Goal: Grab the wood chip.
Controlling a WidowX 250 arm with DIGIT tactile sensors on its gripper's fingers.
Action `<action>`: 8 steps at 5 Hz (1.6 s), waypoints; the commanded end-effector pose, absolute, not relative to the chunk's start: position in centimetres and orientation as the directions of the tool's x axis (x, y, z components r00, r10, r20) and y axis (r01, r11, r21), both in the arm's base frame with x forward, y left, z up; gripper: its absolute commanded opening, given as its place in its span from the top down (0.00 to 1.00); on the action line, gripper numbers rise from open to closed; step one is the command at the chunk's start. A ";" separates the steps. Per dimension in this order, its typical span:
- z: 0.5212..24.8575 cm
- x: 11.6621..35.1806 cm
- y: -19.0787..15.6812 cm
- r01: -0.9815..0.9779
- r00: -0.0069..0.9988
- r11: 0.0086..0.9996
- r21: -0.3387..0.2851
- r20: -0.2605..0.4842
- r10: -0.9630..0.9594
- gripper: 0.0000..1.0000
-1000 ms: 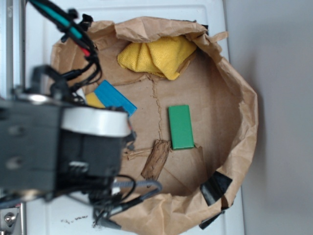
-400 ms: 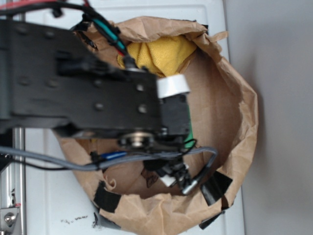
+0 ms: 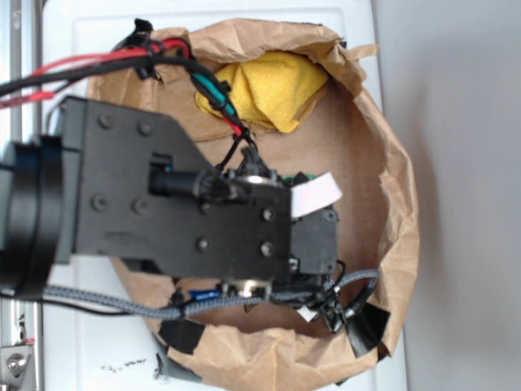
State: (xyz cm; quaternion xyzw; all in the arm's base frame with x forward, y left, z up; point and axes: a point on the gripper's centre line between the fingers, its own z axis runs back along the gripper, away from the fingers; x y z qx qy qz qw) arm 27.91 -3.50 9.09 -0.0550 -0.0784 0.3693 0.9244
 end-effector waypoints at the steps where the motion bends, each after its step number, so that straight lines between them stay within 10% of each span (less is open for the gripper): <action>1: 10.2 28.5 -3.4 -0.664 0.711 0.722 -0.192 0.136 0.690 0.00; 7: 3.0 28.6 -5.9 -0.681 0.682 0.717 -0.152 0.227 0.695 0.00; 8: 2.5 28.8 -5.9 -0.687 0.670 0.710 -0.153 0.244 0.701 1.00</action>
